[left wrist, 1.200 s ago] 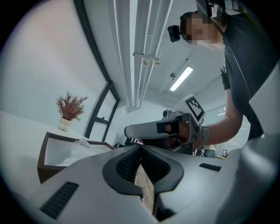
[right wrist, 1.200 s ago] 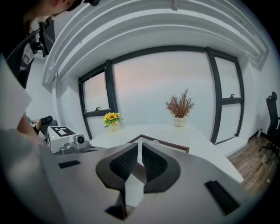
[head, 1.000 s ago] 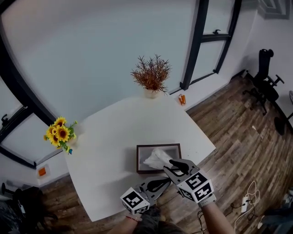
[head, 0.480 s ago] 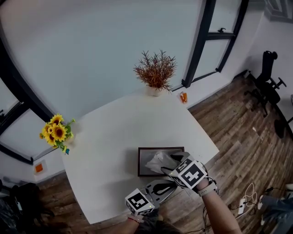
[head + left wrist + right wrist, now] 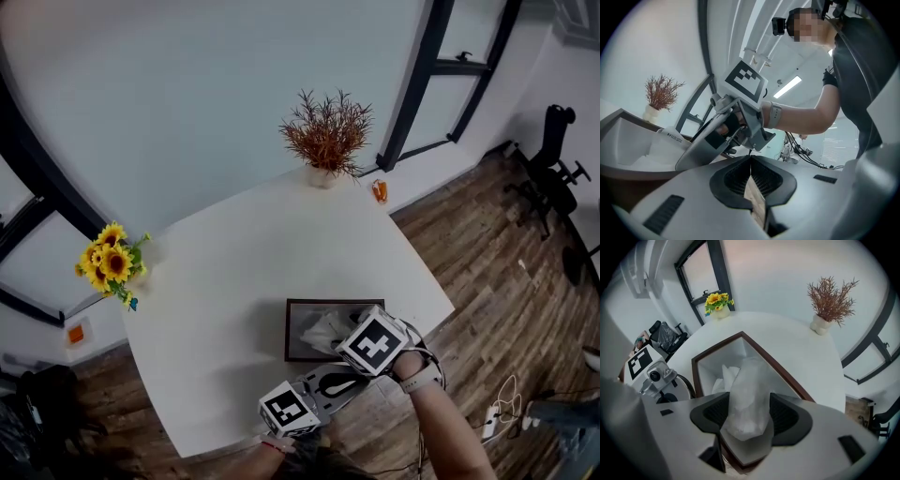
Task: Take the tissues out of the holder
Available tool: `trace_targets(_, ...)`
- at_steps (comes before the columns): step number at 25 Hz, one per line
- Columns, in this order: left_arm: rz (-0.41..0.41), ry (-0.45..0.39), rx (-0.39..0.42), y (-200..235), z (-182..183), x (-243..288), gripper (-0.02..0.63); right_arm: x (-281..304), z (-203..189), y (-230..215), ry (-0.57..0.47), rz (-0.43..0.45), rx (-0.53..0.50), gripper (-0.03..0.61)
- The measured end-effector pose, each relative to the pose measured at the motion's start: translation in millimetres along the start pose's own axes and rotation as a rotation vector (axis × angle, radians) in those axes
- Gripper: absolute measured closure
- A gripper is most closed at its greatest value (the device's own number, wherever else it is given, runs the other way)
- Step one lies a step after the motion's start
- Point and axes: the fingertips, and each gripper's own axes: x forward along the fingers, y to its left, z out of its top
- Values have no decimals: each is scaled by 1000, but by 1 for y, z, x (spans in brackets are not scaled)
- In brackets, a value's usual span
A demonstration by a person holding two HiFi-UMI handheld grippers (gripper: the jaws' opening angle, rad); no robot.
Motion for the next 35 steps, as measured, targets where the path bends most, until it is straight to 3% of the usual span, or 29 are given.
trace_targets(7, 6, -5, -23, 5, -4, -6, 606, 8, -4, 5, 111, 10, -77, 338)
trace_targets(10, 18, -8, -29, 8, -5, -8, 606, 7, -5, 3, 120, -9, -141, 448)
trace_targets(12, 23, -10, -30, 10, -4, -9, 606, 5, -4, 3, 98, 3, -159, 465)
trace_targets(21, 53, -4, -17, 12, 1, -15, 606, -28, 9, 8, -145, 41, -80, 476)
trace_targets(26, 59, 18, 29, 9, 9, -15, 606, -49, 10, 8, -251, 9, -68, 476)
trace_targets(35, 136, 31, 144, 14, 36, -20, 606, -95, 10, -3, -518, -93, 67, 476)
